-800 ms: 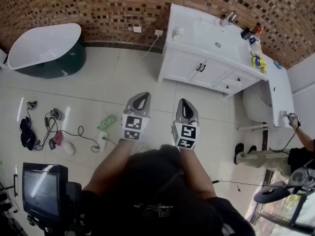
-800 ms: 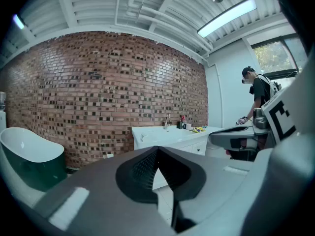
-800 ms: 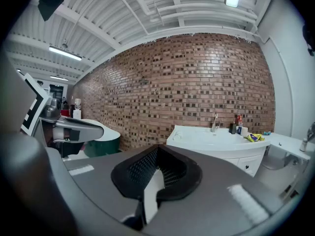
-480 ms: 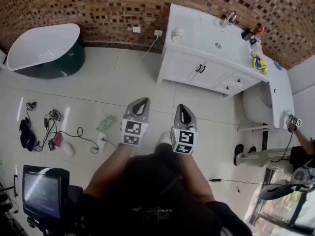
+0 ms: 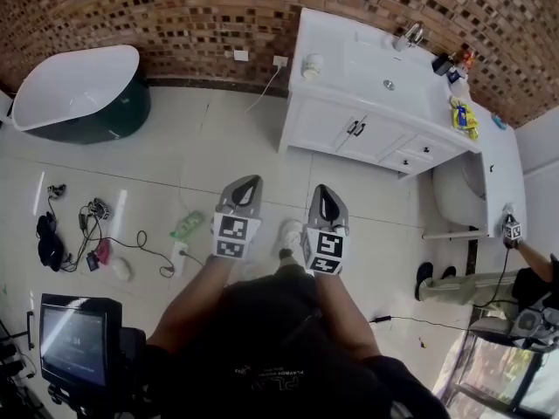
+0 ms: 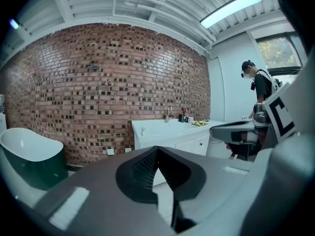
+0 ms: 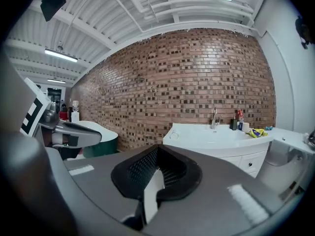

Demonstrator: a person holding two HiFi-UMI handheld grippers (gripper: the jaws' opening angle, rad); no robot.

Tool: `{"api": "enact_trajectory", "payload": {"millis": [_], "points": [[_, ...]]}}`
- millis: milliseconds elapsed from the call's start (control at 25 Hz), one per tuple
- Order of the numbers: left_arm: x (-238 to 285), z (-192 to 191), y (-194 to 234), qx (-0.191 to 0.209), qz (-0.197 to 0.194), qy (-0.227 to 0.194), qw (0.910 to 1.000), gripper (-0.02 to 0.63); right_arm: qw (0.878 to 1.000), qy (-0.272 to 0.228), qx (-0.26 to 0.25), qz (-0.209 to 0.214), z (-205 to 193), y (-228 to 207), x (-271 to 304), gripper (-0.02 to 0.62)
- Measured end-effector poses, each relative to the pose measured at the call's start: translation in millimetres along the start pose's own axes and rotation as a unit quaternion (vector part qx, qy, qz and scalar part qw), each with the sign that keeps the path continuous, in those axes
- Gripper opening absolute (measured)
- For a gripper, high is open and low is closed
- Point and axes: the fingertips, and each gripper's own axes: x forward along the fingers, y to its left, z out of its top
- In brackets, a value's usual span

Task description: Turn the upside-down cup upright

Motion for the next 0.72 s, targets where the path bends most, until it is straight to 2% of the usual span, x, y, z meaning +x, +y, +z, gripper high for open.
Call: {"api": "enact_trajectory", "payload": {"millis": [440, 720], "points": [[78, 24, 12, -0.002, 0.007, 0.006, 1.0000, -0.002, 1.000, 0.002, 0.021, 0.009, 16, -44, 78, 0.013], [129, 40, 14, -0.004, 0.010, 0.013, 0.9999, -0.002, 0.999, 0.012, 0.019, 0.034, 24, -61, 124, 0.014]]}}
